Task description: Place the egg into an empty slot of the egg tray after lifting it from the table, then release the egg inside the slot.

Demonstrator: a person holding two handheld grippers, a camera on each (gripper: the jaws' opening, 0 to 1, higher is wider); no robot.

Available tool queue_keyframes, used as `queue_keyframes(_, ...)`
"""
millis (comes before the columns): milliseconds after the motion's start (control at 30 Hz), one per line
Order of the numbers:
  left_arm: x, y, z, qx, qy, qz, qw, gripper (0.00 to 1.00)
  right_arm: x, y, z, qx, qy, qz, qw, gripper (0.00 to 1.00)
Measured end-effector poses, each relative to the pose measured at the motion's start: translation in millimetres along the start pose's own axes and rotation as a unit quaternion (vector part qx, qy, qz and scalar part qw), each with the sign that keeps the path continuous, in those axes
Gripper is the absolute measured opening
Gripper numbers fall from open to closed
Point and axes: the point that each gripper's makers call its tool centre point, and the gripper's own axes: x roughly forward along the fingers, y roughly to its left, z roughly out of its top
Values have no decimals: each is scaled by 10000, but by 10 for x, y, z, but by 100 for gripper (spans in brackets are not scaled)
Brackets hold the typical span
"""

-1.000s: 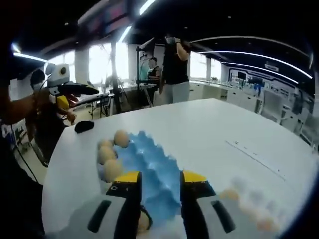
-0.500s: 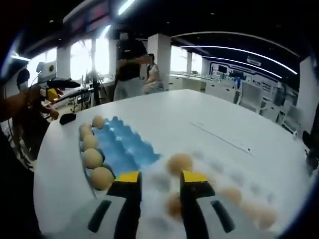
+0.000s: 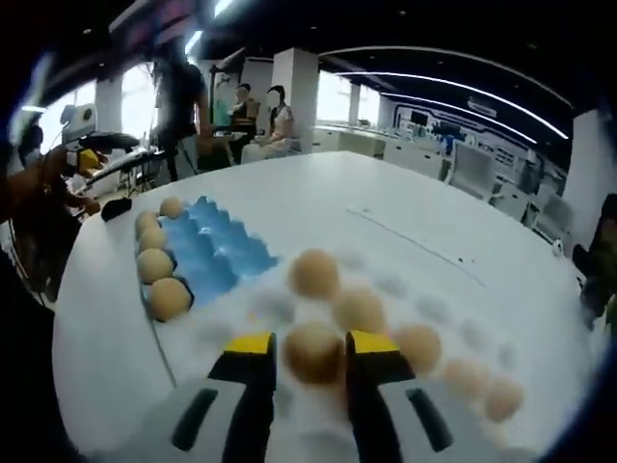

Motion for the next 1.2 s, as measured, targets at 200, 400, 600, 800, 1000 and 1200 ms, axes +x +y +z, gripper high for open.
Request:
queue_keyframes(200, 2, 10, 9, -4, -8, 11, 10000, 72, 36, -21, -23, -311, 260, 26, 9992, 25)
queue_keyframes(400, 14, 9, 23, 11, -5, 2, 10000, 71, 57, -23, -31, -341, 470, 149, 9982, 26)
queue_keyframes(600, 23, 21, 52, 4, -58, 49, 10000, 71, 41, -23, -31, -313, 490, 175, 9982, 24)
queue_keyframes(800, 15, 30, 48, -3, -59, 72, 10000, 70, -27, -20, 48, -299, 384, 161, 9987, 23)
queue_keyframes(1000, 12, 34, 34, -1, -40, 68, 10000, 71, -52, 0, 202, -145, 171, 171, 9996, 24)
queue_keyframes(1200, 18, 38, 30, 10, -29, 58, 10000, 71, -2, 126, 371, -216, 21, 331, 9992, 24)
